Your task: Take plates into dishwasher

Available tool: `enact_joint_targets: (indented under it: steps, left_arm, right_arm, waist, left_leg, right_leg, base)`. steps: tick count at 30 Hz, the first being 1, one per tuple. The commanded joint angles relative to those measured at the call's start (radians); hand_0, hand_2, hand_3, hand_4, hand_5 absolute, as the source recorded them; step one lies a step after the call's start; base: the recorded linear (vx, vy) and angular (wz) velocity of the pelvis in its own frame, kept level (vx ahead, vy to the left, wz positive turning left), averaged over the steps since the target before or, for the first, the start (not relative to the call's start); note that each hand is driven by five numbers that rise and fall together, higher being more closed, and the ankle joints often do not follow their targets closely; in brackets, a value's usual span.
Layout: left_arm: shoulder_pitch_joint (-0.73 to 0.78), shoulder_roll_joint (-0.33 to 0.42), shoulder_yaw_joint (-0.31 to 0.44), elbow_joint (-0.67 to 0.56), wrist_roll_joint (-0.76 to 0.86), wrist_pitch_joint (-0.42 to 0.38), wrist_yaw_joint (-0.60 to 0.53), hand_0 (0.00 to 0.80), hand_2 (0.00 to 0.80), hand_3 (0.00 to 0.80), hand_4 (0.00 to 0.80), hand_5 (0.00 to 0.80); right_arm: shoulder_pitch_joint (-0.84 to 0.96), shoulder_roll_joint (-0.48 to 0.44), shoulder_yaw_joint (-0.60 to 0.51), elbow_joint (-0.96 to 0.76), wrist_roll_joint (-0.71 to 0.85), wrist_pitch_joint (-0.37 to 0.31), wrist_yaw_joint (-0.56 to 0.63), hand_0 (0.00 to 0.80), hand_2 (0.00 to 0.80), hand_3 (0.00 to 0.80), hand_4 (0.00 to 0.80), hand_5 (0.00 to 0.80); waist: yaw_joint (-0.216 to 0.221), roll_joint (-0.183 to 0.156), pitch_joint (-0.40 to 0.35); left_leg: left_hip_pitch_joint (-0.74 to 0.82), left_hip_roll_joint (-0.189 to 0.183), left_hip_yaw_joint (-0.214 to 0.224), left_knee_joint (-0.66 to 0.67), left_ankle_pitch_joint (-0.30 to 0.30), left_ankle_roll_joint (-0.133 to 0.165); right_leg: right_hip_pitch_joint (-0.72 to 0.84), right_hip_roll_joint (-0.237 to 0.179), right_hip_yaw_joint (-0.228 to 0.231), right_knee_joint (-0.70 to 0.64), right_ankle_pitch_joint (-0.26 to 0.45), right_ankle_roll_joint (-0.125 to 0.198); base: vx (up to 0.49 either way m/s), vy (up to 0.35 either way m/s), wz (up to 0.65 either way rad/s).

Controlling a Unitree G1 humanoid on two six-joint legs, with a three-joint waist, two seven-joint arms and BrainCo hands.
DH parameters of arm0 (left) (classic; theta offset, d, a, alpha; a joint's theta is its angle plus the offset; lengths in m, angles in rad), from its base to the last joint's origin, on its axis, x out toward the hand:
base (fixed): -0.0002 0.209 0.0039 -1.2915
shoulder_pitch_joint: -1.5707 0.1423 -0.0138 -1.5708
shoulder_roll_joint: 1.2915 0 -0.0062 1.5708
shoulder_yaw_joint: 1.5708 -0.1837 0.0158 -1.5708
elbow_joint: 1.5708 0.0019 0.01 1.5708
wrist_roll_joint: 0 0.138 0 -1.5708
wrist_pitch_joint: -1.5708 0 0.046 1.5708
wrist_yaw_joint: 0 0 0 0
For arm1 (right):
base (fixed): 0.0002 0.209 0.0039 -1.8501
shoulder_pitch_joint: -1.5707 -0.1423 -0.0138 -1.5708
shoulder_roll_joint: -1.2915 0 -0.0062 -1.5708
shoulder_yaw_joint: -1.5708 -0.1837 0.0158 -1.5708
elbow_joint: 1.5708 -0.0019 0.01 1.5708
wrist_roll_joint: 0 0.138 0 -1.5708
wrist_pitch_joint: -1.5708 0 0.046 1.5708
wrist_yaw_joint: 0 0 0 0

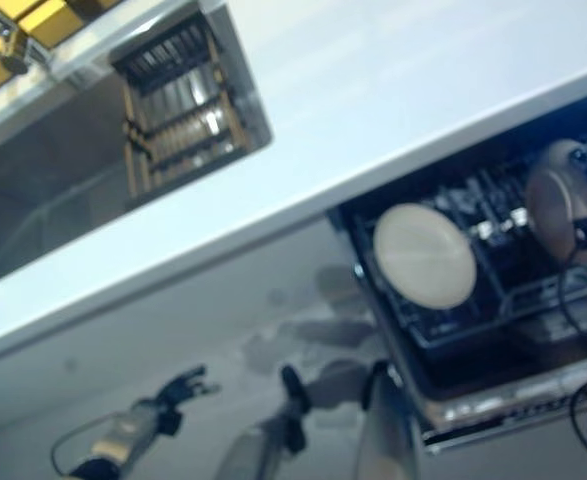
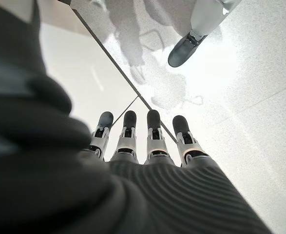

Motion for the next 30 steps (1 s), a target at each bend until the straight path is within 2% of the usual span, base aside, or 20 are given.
enact_joint_targets:
  steps: [1,7,17,30]
  left_arm:
    - [-0.028,0.041,0.018,0.014,-0.007,-0.004,-0.008,0.0,0.0,0.0,0.0,0.0]
    - [-0.036,0.034,0.024,0.021,0.012,0.005,-0.009,0.0,0.0,0.0,0.0,0.0]
    - [-0.044,0.013,0.023,0.037,0.027,0.013,0.005,0.0,0.0,0.0,0.0,0.0]
    - [-0.041,0.004,0.03,0.044,0.04,0.013,0.003,0.0,0.0,0.0,0.0,0.0]
  right_arm:
    - [0.058,0.051,0.032,-0.014,0.018,-0.013,0.042,0.8,0.8,0.8,0.8,0.8]
    - [0.099,0.105,0.024,-0.101,0.025,-0.025,0.06,0.8,0.8,0.8,0.8,0.8]
    - [0.159,0.19,0.026,-0.206,0.052,-0.005,0.067,0.8,0.8,0.8,0.8,0.8]
    - [0.192,0.233,0.027,-0.224,0.033,-0.003,0.039,0.8,0.8,0.8,0.8,0.8]
  waist:
    - [-0.05,-0.052,0.053]
    - [-0.058,-0.063,0.047]
    - [-0.07,-0.067,0.042]
    - [-0.069,-0.069,0.044]
  left_leg:
    - [0.103,0.013,-0.015,0.042,-0.153,-0.012]
    - [0.112,0.01,-0.013,0.044,-0.167,-0.007]
    - [0.12,0.004,-0.007,0.048,-0.186,0.003]
    - [0.124,0.004,-0.001,0.048,-0.193,0.007]
  right_leg:
    - [0.161,0.087,-0.013,-0.22,-0.041,-0.012]
    - [0.176,0.09,-0.003,-0.245,-0.026,-0.003]
    - [0.194,0.091,0.011,-0.275,-0.006,0.008]
    - [0.208,0.092,0.01,-0.291,0.002,0.014]
  base:
    - [0.022,0.035,0.01]
    - [0.019,0.037,0.01]
    - [0.011,0.029,-0.01]
    - [0.011,0.012,-0.01]
